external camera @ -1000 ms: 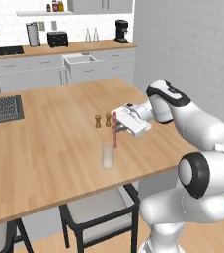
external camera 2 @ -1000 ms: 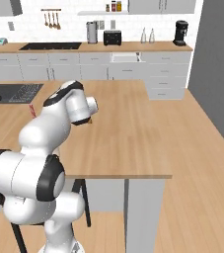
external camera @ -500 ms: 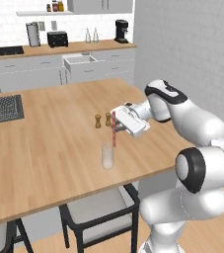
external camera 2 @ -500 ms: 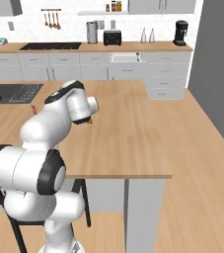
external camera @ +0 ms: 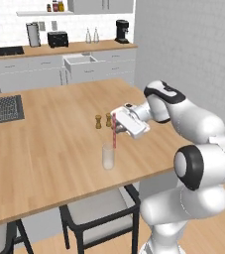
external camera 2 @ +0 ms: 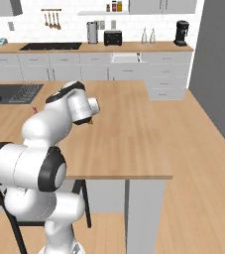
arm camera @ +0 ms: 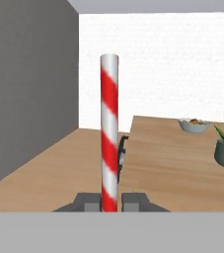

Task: Take a straw from the drawer in front and place it inside the glass cup on the dining counter.

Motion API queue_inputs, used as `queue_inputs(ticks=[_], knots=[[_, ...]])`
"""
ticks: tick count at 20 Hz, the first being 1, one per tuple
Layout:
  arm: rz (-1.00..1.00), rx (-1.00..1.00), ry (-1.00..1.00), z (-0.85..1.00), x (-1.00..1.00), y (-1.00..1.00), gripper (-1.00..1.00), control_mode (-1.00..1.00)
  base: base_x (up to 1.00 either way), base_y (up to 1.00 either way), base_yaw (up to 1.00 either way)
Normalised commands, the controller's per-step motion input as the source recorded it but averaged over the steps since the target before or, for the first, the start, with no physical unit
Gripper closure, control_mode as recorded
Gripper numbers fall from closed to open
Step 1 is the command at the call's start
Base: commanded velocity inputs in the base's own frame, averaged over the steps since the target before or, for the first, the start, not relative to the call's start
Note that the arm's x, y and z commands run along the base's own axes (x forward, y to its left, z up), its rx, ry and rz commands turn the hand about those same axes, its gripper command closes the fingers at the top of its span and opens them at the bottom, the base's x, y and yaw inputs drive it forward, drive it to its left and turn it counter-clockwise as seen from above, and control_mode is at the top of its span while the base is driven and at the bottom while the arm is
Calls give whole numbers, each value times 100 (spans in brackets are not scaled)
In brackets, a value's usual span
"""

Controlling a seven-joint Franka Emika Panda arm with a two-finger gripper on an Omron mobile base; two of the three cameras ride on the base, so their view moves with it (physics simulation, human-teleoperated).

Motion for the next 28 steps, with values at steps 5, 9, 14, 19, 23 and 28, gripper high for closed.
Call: queue_inputs(ticks=[5, 9, 14, 19, 23, 28], knots=[[0, 0, 0, -21, 1, 0, 100, -100, 0, 0, 0], [0, 0, 0, -24, 5, 0, 100, -100, 0, 0, 0], [0, 0, 0, -19, 14, 0, 100, -100, 0, 0, 0], [0, 0, -1, -8, 6, 0, 100, -100, 0, 0, 0], [0, 4, 0, 26, 0, 0, 100, -100, 0, 0, 0], [0, 5, 0, 35, 10, 0, 100, -100, 0, 0, 0]])
